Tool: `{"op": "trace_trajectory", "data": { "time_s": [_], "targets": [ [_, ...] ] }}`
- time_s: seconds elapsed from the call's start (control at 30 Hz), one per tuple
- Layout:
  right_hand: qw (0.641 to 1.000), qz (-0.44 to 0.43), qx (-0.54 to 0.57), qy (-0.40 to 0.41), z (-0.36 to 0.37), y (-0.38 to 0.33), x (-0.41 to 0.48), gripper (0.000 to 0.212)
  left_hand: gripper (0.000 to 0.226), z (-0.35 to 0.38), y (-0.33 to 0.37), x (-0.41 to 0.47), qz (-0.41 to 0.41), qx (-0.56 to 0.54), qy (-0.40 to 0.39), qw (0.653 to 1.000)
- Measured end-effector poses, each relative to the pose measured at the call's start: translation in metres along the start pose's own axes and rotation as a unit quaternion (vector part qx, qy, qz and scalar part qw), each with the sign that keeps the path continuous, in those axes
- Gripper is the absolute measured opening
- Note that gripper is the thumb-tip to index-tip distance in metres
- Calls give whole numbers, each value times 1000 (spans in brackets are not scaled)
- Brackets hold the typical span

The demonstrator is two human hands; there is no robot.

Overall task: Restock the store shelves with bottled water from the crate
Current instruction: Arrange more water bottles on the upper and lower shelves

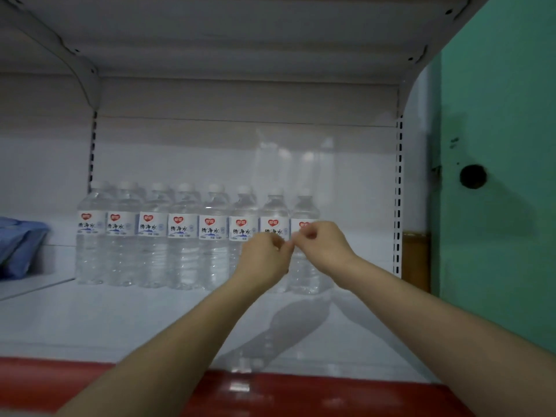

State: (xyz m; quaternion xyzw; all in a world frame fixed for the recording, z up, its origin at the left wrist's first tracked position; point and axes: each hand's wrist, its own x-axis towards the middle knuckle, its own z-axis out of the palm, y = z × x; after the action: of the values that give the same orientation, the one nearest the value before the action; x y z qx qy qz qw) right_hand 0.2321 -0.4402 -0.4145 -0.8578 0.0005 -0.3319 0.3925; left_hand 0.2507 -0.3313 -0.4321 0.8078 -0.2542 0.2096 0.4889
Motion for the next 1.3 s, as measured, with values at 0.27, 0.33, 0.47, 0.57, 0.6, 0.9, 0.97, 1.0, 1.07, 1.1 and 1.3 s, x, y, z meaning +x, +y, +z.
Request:
{"op": "trace_trajectory", "data": {
  "time_s": [0.27,0.33,0.47,0.57,0.6,0.9,0.97,1.0,1.07,1.1,1.3],
  "targets": [
    [976,-94,193,-40,31,-42,-119,22,27,-55,-22,-121,21,-208,66,976],
    [972,-87,208,-67,48,-42,-150,21,26,-63,-39,-154,0,-223,68,972],
    [964,-74,223,-122,90,-30,-213,22,22,-78,-80,-223,-41,-190,65,979],
    [958,-33,227,-172,129,-10,-263,23,18,-84,-120,-279,-107,-155,34,982],
    [955,-13,223,-195,142,-2,-280,23,19,-84,-135,-298,-138,-152,21,978],
    [882,170,134,-418,258,109,-437,14,22,-37,-268,-477,-381,-91,-74,917],
    [860,192,99,-463,278,135,-470,16,18,-24,-295,-514,-413,-57,-103,903],
    [851,199,82,-480,287,146,-484,22,16,-19,-306,-532,-420,-30,-112,900],
    [832,217,56,-507,305,166,-510,26,17,-15,-323,-561,-426,40,-110,897],
    [820,237,55,-519,313,173,-522,21,19,-16,-329,-570,-432,70,-98,894],
    [755,304,86,-575,353,173,-562,22,45,-29,-357,-600,-491,215,-54,842]
  ]
}}
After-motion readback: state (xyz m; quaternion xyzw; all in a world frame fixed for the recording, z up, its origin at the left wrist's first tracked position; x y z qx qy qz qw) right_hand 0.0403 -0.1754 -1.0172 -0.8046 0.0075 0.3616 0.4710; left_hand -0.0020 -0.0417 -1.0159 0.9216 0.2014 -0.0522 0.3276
